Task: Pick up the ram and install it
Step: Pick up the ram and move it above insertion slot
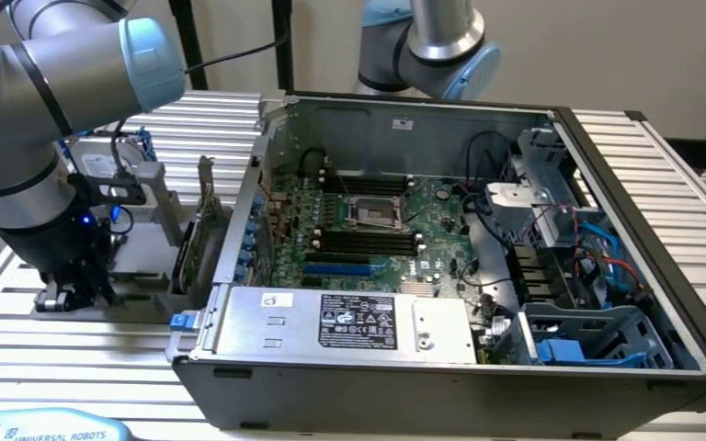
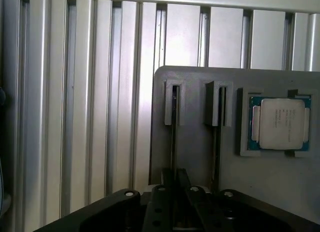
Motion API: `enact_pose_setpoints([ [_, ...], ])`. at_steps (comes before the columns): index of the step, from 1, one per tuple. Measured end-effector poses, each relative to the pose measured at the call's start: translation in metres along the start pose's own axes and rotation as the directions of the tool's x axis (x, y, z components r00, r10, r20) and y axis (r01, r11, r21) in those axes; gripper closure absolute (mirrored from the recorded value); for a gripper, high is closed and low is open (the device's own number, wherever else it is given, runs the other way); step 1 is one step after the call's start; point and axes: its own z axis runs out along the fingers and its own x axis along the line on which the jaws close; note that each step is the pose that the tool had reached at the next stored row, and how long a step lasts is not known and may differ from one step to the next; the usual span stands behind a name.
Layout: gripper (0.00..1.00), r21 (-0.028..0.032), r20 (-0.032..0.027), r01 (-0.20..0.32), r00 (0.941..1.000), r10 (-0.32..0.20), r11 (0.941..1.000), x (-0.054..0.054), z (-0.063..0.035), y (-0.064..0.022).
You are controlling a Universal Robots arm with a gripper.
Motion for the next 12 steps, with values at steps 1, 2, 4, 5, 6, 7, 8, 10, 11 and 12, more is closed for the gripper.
enact_pose_setpoints([
  [1, 0.82, 0.0000, -0.0001, 0.000, 1.0000, 0.000, 1.0000, 0.0000, 0.0000, 0.0000],
  [2, 0.85, 0.0000, 0.0000, 0.000, 1.0000, 0.000, 1.0000, 0.0000, 0.0000, 0.0000],
  [4, 0.86, 0.0000, 0.0000, 0.000, 1.0000, 0.000, 1.0000, 0.0001, 0.0000, 0.0000],
  [5, 0.86, 0.0001, 0.0000, 0.000, 1.0000, 0.000, 1.0000, 0.0001, 0.0000, 0.0000],
  [6, 0.86, 0.0000, 0.0000, -0.001, 1.0000, 0.001, 1.0000, 0.0001, 0.0000, 0.0000],
  [7, 0.86, 0.0000, 0.0000, -0.001, 1.0000, 0.001, 1.0000, 0.0001, 0.0000, 0.0000],
  [8, 0.86, 0.0000, 0.0000, -0.001, 1.0000, 0.001, 1.0000, 0.0001, 0.0000, 0.0000],
  [10, 0.86, 0.0001, 0.0000, -0.001, 1.0000, 0.001, 1.0000, 0.0001, 0.0000, 0.0000],
  [11, 0.86, 0.0000, 0.0000, -0.001, 1.0000, 0.001, 1.0000, 0.0001, 0.0000, 0.0000],
  [12, 0.86, 0.0001, 0.0001, -0.001, 1.0000, 0.001, 1.0000, 0.0001, 0.0000, 0.0000],
])
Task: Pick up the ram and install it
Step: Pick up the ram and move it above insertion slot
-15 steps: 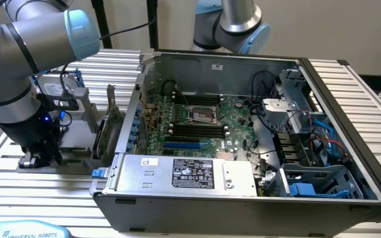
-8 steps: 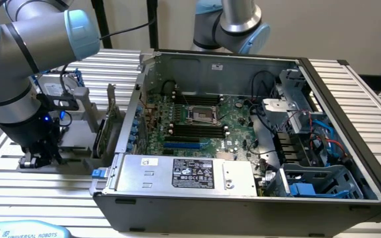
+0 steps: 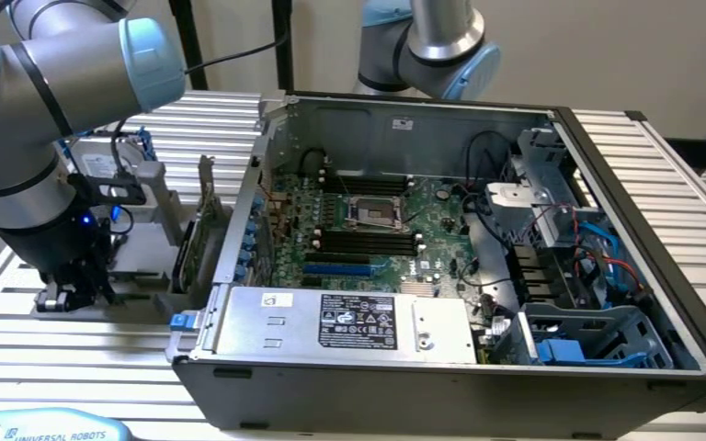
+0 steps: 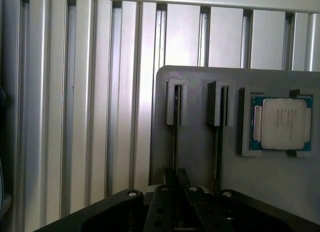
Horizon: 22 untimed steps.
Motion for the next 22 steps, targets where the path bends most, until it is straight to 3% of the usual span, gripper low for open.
enact_pose_setpoints([
  [5, 0.86, 0.0000, 0.0000, 0.000, 1.0000, 0.000, 1.0000, 0.000, -0.0006, 0.0001],
  [9, 0.86, -0.0005, 0.0000, 0.000, 1.0000, 0.000, 1.0000, 0.000, -0.0070, 0.0002],
  [22, 0.86, -0.0088, 0.0002, 0.000, 1.0000, 0.000, 1.0000, -0.002, -0.0620, 0.0014],
])
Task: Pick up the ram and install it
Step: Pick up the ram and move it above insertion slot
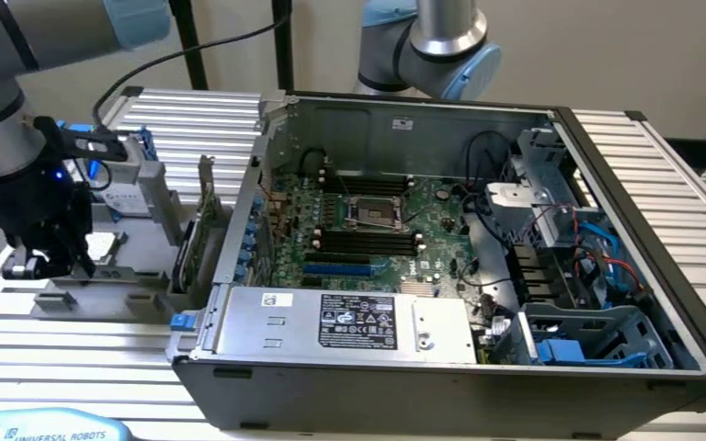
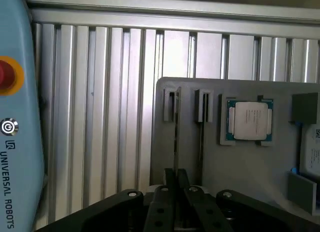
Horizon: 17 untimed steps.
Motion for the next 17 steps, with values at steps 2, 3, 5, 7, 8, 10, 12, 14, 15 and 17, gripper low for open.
enact_pose_setpoints([
  [2, 0.86, -0.0003, 0.0001, 0.000, 1.0000, 0.000, 1.0000, 0.000, -0.0092, 0.0000],
  [3, 0.86, -0.0005, 0.0000, 0.000, 1.0000, 0.000, 1.0000, 0.000, -0.0138, 0.0000],
  [5, 0.86, -0.0006, 0.0001, 0.000, 1.0000, 0.000, 1.0000, -0.001, -0.0229, -0.0004],
  [7, 0.86, -0.0006, 0.0001, 0.000, 1.0000, 0.000, 1.0000, -0.001, -0.0319, -0.0011],
  [8, 0.86, -0.0006, 0.0002, 0.000, 1.0000, 0.000, 1.0000, -0.001, -0.0364, -0.0016],
  [10, 0.86, -0.0005, 0.0002, 0.000, 1.0000, 0.000, 1.0000, -0.002, -0.0459, -0.0033],
  [12, 0.86, -0.0006, 0.0001, 0.000, 1.0000, 0.000, 1.0000, -0.002, -0.0550, -0.0059],
  [14, 0.86, -0.0006, 0.0000, 0.000, 1.0000, 0.000, 1.0000, -0.002, -0.0644, -0.0107],
  [15, 0.86, -0.0008, 0.0000, 0.000, 1.0000, 0.000, 1.0000, -0.002, -0.0688, -0.0136],
  [17, 0.86, -0.0005, 0.0003, 0.000, 1.0000, 0.000, 1.0000, -0.002, -0.0784, -0.0215],
])
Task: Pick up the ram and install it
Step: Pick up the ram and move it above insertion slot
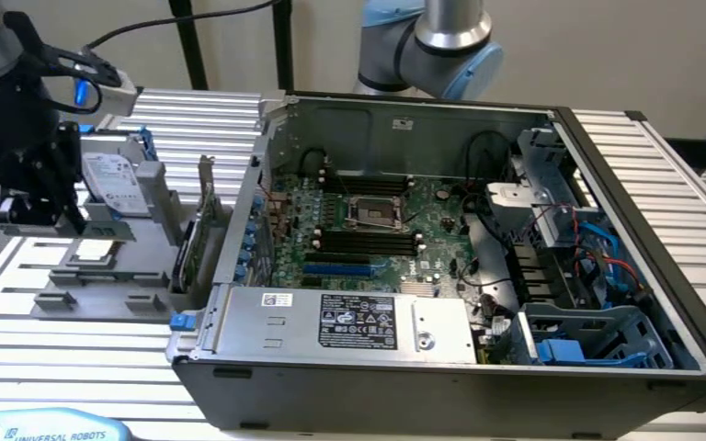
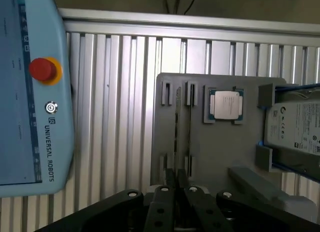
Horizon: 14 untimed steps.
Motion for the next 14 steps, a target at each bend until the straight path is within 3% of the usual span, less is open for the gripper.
enact_pose_setpoints([
  [9, 0.86, -0.0006, 0.0017, 0.000, 1.0000, 0.000, 1.0000, 0.000, -0.0423, -0.0389],
  [14, 0.86, -0.0014, 0.0050, 0.000, 1.0000, 0.000, 1.0000, 0.000, -0.0611, -0.0609],
])
